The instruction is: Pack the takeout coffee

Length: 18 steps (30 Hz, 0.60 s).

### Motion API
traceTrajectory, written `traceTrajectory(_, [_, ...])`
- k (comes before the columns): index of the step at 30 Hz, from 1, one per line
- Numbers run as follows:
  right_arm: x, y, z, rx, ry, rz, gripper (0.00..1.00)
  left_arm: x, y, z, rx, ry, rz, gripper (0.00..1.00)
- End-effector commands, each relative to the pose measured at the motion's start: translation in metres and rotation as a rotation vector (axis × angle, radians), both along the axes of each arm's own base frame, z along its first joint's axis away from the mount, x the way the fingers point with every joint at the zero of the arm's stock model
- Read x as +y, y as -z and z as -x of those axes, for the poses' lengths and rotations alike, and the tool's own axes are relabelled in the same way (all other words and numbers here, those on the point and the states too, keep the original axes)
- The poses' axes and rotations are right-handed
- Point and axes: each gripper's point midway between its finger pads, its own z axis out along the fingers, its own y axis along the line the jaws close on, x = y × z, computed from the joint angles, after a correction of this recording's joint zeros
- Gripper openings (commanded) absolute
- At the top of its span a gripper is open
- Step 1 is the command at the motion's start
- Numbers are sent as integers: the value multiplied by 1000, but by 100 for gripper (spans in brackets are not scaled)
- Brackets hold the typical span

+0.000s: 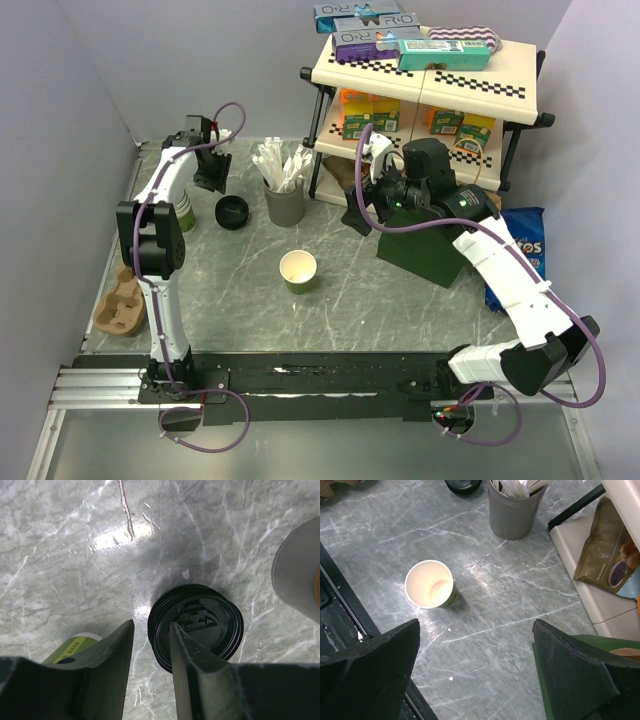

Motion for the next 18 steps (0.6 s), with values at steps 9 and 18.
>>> traceTrajectory(9, [2,-17,-1,-34,-11,-33,100,1,7,0,24,-18,-7,30])
traceTrajectory(18, [4,-14,-2,-23,-16,-31,100,4,21,6,63,-27,-18,27])
